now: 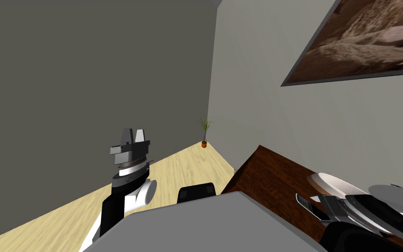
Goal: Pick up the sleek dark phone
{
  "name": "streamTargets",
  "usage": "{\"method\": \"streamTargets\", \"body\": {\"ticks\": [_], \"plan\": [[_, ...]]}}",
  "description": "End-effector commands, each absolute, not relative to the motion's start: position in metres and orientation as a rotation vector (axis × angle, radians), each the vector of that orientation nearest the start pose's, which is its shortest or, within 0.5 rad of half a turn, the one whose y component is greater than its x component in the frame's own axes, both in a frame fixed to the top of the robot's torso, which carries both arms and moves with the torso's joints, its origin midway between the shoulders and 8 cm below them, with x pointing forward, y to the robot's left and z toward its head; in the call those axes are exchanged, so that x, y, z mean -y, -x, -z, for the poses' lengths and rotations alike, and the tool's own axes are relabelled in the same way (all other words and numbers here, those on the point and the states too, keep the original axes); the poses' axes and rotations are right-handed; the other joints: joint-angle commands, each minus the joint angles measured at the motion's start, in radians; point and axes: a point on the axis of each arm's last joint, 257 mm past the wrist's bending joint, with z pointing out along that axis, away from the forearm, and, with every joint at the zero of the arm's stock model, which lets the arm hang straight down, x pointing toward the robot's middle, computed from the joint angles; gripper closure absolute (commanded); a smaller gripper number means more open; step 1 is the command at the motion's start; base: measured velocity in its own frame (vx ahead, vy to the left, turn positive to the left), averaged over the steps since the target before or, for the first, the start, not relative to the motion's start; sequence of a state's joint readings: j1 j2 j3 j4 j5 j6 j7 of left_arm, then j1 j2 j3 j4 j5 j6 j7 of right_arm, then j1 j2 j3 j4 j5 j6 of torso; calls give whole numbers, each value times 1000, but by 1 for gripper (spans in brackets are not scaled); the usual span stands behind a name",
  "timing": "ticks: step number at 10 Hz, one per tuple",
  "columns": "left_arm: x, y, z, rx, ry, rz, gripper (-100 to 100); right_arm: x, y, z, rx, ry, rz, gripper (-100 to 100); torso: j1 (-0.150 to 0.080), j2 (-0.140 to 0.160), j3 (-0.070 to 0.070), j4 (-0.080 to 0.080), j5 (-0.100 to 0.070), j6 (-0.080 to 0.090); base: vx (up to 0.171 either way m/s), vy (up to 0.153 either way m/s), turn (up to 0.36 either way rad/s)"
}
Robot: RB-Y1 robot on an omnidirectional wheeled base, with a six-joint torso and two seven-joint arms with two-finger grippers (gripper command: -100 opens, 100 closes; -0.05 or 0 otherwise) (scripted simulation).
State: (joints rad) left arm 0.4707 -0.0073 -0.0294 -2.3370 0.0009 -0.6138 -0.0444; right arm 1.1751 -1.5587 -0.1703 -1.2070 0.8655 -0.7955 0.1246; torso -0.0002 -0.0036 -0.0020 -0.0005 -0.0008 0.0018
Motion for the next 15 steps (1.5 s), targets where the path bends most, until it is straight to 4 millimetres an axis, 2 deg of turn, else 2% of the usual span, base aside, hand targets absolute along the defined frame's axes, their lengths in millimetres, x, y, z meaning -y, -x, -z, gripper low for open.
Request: {"method": "streamTargets", "body": {"ticks": [1,2,5,6,7,11,12,13,15], "plan": [[-262,-312,-77,-474,494,1340,0,684,-24,302,-2947,926,75,0,0,0,0,0,0,0,4,-8,3],[-262,-312,-77,-473,494,1340,0,682,-11,312,-2952,905,76,-100,2,1,1,0,1,0,14,-19,90],[-262,-312,-77,-474,494,1340,0,676,8,328,-2958,876,75,-100,2,1,0,0,1,0,23,-25,76],[-262,-312,-77,-473,494,1340,0,677,4,324,-2957,882,75,-100,0,1,1,0,-3,0,7,-10,11],[-262,-312,-77,-473,494,1340,0,677,5,325,-2958,883,76,100,-1,1,1,1,-4,0,0,0,0],[-262,-312,-77,-473,494,1340,0,677,6,325,-2959,880,74,100,-2,2,1,1,-4,-1,0,0,0],[-262,-312,-77,-473,494,1340,0,677,5,325,-2958,881,74,0,-2,2,1,1,-4,-1,0,0,0],[-262,-312,-77,-473,494,1340,0,681,-7,314,-2953,900,77,100,-2,2,1,1,-4,-1,-18,15,-91],[-262,-312,-77,-473,494,1340,0,684,-20,304,-2948,921,76,100,0,3,2,1,-3,0,-25,28,-87]]}}
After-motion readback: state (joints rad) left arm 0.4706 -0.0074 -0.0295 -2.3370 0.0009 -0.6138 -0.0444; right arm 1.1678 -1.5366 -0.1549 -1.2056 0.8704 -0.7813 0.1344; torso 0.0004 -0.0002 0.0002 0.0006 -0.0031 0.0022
